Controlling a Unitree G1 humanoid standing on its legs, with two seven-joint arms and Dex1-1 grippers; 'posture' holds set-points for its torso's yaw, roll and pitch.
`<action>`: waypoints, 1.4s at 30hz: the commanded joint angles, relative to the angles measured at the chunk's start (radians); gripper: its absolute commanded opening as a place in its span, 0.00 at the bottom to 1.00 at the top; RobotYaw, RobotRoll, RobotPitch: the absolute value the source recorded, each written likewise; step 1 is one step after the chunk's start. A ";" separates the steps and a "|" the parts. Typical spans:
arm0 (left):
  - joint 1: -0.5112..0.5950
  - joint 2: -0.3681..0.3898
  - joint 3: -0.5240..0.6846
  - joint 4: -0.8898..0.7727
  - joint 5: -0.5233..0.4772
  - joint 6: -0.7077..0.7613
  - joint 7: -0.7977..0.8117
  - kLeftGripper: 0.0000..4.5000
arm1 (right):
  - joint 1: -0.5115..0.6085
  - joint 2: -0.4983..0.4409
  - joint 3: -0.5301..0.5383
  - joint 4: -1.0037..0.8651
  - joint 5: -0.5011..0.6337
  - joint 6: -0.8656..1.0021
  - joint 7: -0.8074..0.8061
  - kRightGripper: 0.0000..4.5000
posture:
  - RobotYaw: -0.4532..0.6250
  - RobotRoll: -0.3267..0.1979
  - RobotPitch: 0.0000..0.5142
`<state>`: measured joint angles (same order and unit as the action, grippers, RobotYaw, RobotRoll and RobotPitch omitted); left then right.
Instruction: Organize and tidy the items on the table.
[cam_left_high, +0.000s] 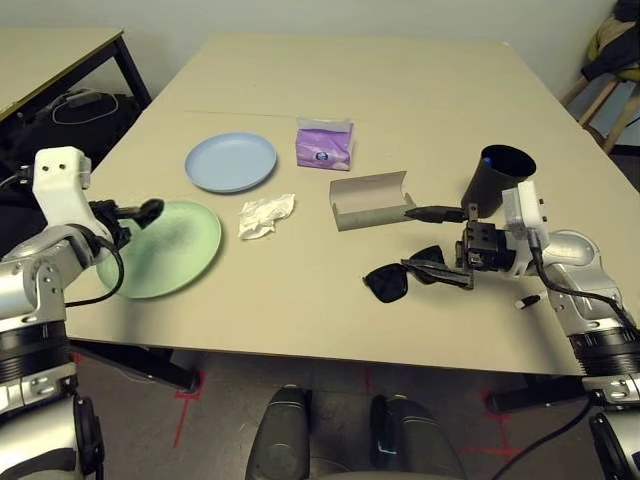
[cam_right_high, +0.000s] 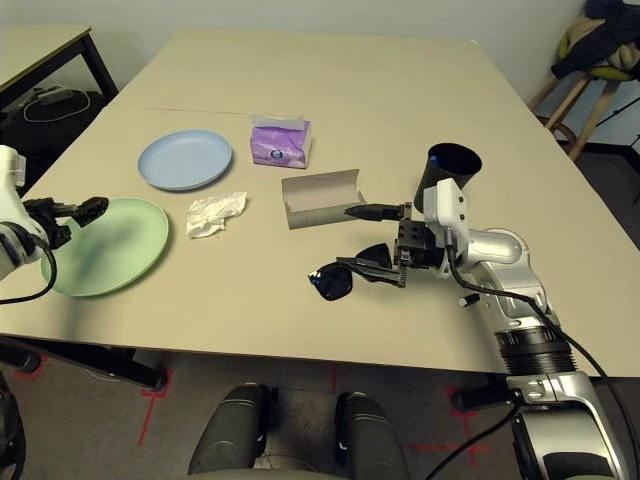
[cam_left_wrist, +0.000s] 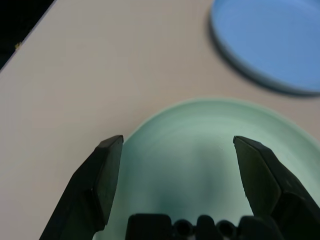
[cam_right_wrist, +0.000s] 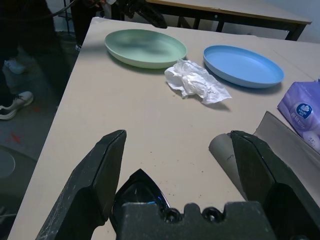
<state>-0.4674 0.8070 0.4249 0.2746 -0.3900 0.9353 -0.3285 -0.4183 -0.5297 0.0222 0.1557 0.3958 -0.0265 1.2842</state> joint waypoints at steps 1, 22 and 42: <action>-0.009 0.033 -0.017 0.057 0.031 0.007 -0.012 0.99 | -0.003 0.001 0.004 -0.029 0.010 0.014 -0.007 1.00 | 0.66 0.62 0.14; -0.006 0.048 -0.043 0.172 0.100 -0.020 -0.029 0.69 | 0.012 -0.002 0.005 -0.059 0.011 0.026 -0.023 1.00 | 0.65 0.62 0.14; -0.010 0.015 -0.003 0.132 0.078 0.010 -0.022 0.01 | 0.008 -0.011 0.003 -0.050 0.001 0.017 -0.038 1.00 | 0.65 0.62 0.13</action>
<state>-0.4802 0.8338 0.4177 0.4095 -0.3119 0.9265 -0.3645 -0.4141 -0.5320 0.0251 0.1170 0.4010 -0.0061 1.2511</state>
